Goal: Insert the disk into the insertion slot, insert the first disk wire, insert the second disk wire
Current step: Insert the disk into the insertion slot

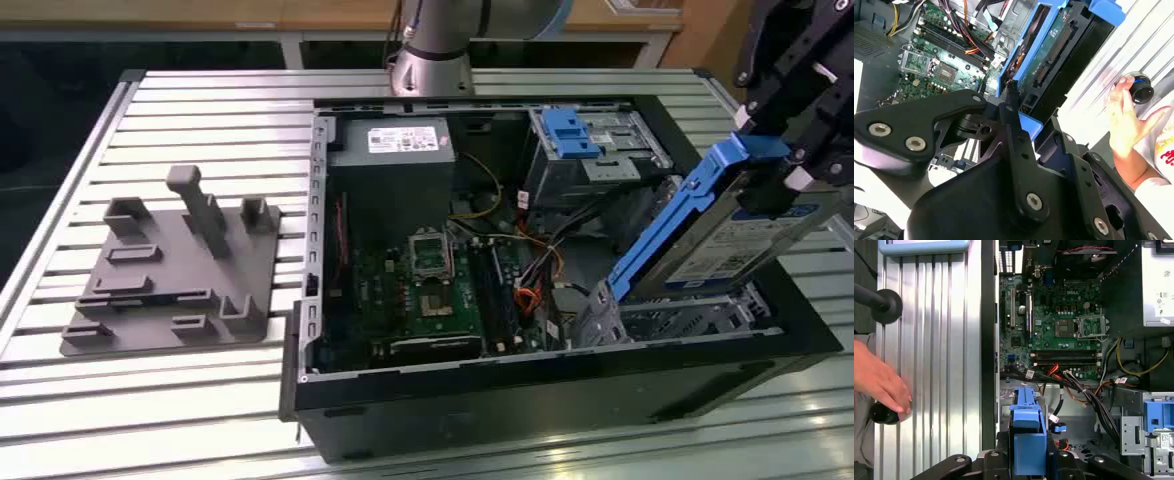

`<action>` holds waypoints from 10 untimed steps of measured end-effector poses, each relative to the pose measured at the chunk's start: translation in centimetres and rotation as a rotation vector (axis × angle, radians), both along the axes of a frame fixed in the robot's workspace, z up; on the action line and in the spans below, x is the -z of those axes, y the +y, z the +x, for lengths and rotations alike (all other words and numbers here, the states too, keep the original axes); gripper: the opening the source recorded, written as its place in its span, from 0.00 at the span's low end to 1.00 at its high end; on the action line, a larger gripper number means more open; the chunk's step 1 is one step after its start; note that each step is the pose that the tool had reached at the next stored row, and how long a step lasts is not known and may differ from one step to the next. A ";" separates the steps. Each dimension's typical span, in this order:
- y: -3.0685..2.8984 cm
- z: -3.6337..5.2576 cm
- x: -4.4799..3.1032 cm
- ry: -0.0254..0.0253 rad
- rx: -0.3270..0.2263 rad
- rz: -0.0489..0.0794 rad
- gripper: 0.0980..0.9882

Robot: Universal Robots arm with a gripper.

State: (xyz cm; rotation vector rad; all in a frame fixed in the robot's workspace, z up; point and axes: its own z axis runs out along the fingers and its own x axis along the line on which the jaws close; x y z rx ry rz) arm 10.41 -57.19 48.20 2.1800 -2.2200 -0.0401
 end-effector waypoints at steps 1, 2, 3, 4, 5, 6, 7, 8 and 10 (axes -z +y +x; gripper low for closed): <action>0.00 0.00 0.00 0.0000 0.000 0.000 0.30; 0.00 0.00 0.00 0.0000 0.000 0.000 0.30; 0.00 0.00 0.00 0.0000 0.000 0.000 0.30; 0.00 0.00 0.00 0.0000 0.000 0.000 0.30; 0.00 0.00 0.00 0.0000 0.000 0.000 0.30; 0.00 0.00 0.00 0.0000 0.000 0.000 0.30; 0.01 0.00 0.00 0.0000 0.000 0.000 0.30; 0.01 0.00 0.00 0.0000 0.000 0.000 0.30; 0.01 0.00 0.00 0.0000 0.000 0.000 0.30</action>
